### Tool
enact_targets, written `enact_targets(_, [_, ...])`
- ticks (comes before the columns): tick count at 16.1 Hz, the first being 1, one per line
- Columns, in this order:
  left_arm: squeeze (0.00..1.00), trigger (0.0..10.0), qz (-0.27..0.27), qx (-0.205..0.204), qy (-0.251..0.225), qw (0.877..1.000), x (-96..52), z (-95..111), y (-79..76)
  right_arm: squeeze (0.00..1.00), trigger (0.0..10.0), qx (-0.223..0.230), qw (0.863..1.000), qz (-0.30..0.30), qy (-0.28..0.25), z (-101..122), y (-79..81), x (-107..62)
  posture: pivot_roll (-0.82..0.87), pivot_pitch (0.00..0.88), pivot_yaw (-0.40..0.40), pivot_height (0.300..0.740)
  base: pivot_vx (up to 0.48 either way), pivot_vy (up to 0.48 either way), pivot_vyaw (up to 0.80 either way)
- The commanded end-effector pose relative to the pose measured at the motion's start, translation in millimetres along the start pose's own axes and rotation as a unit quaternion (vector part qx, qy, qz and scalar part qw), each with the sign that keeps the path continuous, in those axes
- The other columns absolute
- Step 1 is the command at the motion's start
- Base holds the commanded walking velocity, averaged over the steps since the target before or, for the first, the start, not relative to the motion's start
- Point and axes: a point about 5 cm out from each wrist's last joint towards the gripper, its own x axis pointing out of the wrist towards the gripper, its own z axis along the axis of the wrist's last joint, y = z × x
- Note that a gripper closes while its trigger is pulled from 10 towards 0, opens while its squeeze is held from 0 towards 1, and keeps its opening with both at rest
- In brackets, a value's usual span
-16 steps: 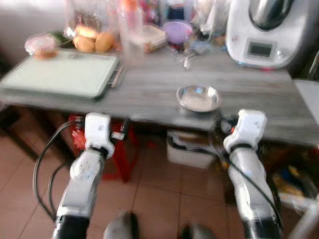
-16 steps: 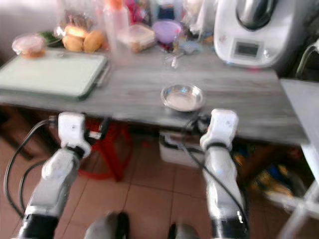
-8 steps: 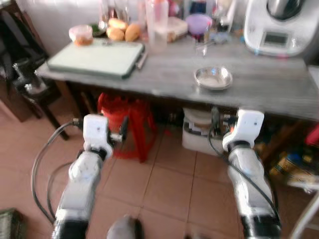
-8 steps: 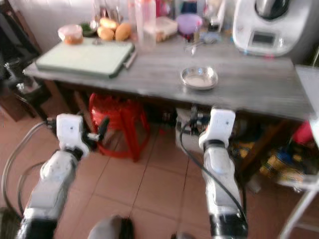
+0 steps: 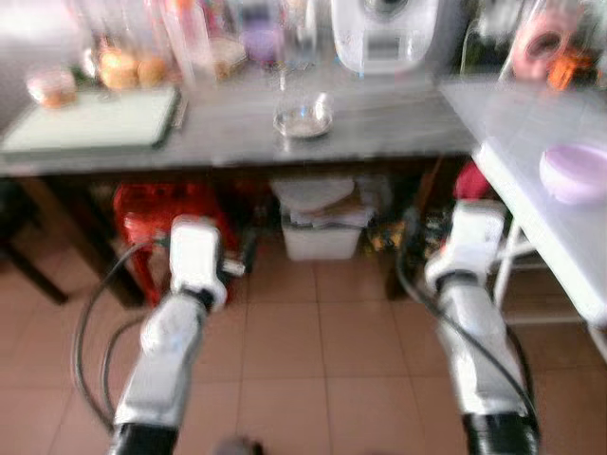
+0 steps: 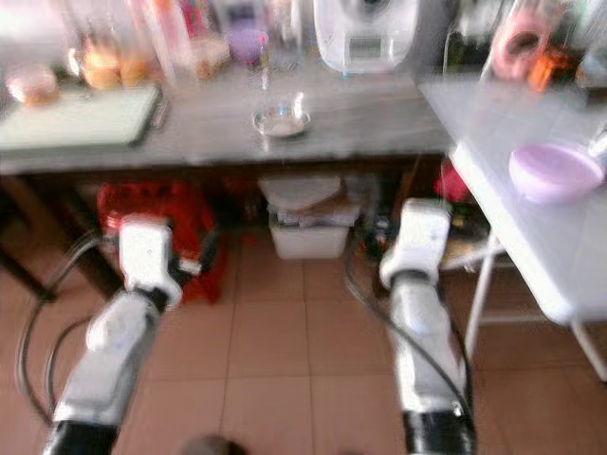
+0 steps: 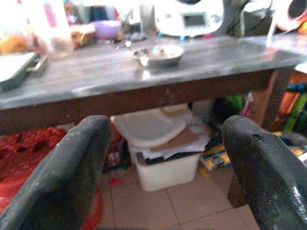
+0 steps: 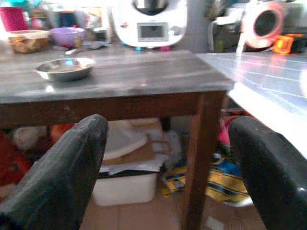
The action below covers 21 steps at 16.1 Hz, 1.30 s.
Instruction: Setting the table
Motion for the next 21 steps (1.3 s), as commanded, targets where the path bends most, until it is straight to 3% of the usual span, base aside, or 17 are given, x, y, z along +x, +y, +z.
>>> enact_targets(1, [0.00, 10.0, 0.005, 0.008, -0.009, 1.000, 1.0, 5.4, 5.8, 0.00, 10.0, 0.003, 1.000, 0.010, -0.007, 3.3, 5.2, 2.5, -0.03, 0.000, 0.029, 0.740, 0.000, 0.000, 0.00])
enact_targets(11, [0.00, 10.0, -0.003, 0.004, -0.005, 1.000, 0.8, 3.9, 3.2, 0.00, 10.0, -0.014, 1.000, 0.023, -0.007, 2.4, 7.5, 2.7, -0.03, 0.000, 0.032, 0.740, 0.000, -0.408, 0.00])
enact_targets(21, [0.00, 10.0, -0.003, 0.003, -0.001, 1.000, -1.9, 4.0, 4.4, 0.00, 10.0, -0.001, 1.000, 0.010, -0.002, 0.4, 3.4, 2.6, -0.03, 0.000, 0.034, 0.740, 0.000, -0.476, 0.00])
